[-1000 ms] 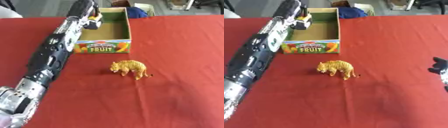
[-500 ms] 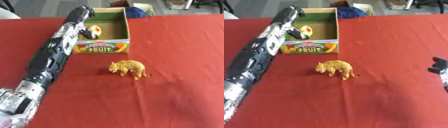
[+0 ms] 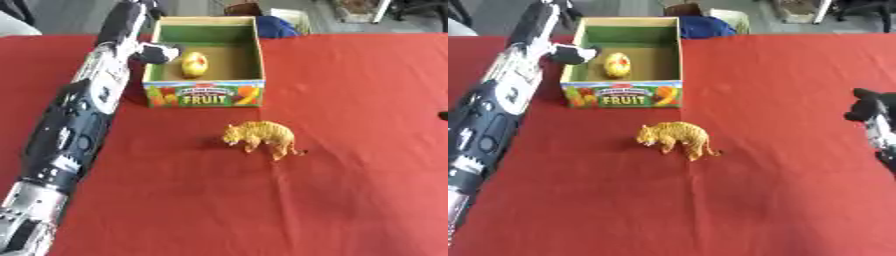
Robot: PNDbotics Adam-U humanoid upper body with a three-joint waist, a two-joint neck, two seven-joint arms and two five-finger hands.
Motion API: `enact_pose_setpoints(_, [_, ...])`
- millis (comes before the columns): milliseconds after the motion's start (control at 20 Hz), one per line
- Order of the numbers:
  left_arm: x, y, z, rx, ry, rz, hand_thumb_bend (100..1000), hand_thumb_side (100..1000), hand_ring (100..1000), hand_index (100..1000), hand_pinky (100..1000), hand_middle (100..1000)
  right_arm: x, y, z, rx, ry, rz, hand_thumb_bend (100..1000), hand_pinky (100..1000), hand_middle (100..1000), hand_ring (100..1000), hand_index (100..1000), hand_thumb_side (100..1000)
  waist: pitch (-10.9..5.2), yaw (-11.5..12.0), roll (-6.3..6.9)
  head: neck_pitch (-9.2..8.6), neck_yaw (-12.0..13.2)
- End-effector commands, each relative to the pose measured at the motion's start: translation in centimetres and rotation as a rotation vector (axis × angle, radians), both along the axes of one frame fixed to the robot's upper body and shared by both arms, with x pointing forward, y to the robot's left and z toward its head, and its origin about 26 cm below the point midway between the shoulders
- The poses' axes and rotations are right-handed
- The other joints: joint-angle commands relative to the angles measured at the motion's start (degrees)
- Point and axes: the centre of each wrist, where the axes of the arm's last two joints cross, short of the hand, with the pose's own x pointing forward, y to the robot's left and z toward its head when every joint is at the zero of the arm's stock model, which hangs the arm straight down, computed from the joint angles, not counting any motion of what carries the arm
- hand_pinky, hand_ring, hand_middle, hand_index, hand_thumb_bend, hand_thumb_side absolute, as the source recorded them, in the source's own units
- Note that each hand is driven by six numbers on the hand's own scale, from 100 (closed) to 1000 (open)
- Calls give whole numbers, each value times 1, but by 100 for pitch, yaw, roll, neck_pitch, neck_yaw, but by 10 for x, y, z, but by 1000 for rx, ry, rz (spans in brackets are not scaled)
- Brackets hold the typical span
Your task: Pick up objects on the table and place them in the box.
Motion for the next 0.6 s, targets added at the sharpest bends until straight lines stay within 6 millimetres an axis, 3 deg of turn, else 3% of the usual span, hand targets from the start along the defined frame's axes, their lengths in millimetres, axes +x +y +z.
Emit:
enact_pose_setpoints(50, [-12,1,9,-48,-105,-59,566,224,531,665,583,537,8,-5,23,-137,-51,52,100,726,568,900,670,319,-123,47,-27,-60,-111])
enact_pose_setpoints(400, [-45,-11,-29,-166,-135,-147,560,244,528,658,582,533,36,13,49,-359,-114,184,106,758,628,959,753,273,-175,268,-13,-40,-301])
enact_pose_setpoints(600, [-62,-20,-36,-230,-117,-180,557,253,528,657,582,532,54,37,49,-463,-147,272,229,776,658,984,786,240,-210,348,-3,6,-375])
